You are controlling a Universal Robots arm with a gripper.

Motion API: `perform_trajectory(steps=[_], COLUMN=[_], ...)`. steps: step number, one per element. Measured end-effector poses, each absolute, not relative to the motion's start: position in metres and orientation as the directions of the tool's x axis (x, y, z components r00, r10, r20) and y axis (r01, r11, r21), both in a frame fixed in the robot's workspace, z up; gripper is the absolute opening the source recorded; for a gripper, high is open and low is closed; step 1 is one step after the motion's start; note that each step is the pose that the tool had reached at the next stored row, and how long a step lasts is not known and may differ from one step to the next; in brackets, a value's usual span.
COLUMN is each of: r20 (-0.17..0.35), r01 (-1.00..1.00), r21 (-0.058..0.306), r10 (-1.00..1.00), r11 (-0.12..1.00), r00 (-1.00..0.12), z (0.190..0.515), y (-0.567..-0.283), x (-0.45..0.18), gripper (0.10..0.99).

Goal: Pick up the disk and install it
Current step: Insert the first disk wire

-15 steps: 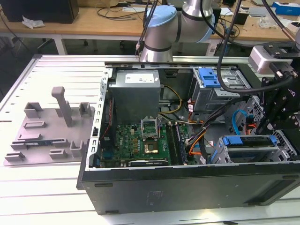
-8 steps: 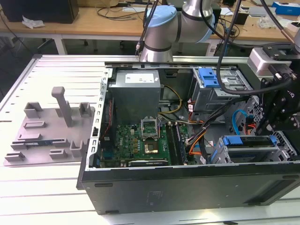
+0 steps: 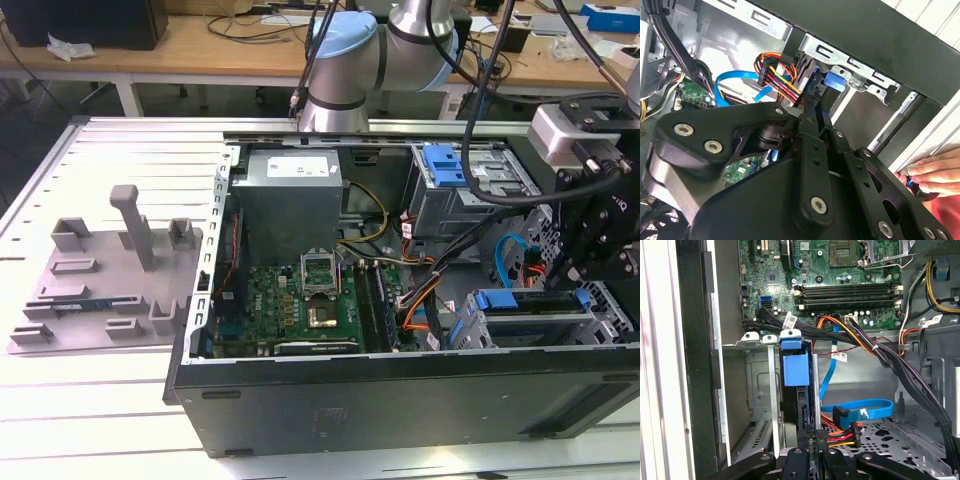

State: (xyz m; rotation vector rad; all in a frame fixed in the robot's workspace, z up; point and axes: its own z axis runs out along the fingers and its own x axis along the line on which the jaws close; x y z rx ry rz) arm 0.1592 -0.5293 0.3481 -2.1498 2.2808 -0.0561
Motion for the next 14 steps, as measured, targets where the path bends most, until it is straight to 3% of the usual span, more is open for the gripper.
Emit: perform_trajectory(steps=[14], r20=[0.020], r01=[-0.998], r21=[-0.031], r10=[-0.998], r11=[0.059], r00=[-0.059], z=[0.3458], y=[-0.5306], x=[0.1592], gripper=[0.169])
